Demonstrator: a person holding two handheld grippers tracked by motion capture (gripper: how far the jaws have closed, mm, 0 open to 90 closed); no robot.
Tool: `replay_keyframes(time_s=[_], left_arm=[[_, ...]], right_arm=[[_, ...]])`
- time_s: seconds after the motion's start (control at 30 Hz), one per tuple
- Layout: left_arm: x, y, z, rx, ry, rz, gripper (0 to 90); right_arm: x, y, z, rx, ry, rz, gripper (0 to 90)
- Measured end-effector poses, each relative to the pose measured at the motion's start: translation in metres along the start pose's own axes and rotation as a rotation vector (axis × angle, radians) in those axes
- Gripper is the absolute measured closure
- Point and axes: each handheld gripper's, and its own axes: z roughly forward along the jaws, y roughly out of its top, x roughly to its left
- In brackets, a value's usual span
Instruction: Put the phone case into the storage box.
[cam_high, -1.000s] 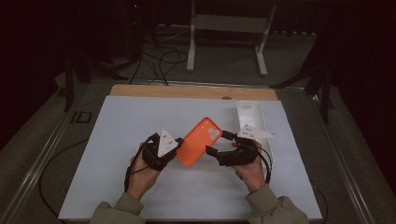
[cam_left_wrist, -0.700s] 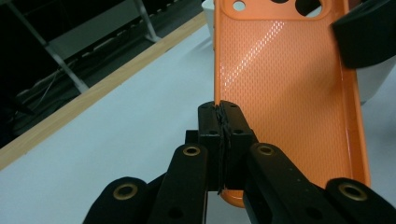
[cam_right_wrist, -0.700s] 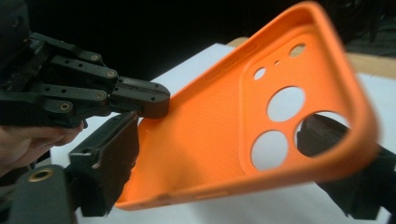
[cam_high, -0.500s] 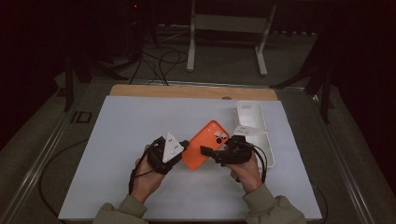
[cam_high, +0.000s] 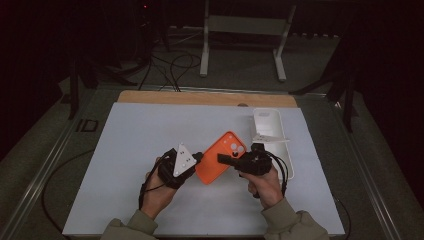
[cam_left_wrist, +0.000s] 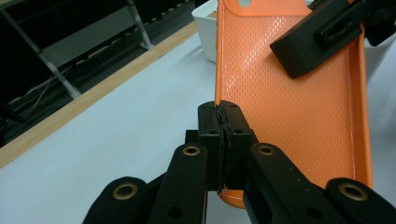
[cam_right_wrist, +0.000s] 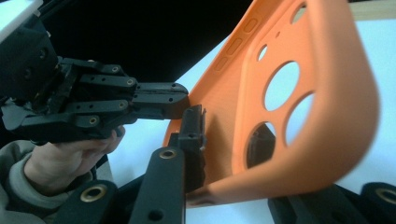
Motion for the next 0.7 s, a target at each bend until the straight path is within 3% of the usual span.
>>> replay_keyframes(time_s=[0.1,0.23,0.7], left_arm=[[0.0001,-0.0018,-0.0004,-0.006,-0.018,-0.001,89.4],[-0.0016,-0.0023,0.0012,0.000,-0.025,0.003,88.7],[0.0007,-0.0050,0.0011,0.003,-0.065,-0.027,87.3]], right_arm=[[0.0002,0.0004,-0.0010,-0.006,0.014,0.006,80.0],[0.0044,0.0010,-0.0020,-0.010,0.001,-0.024,84.1],[0.0097,0.0011,-0.0026,-0.008,-0.013,-0.059,85.9]])
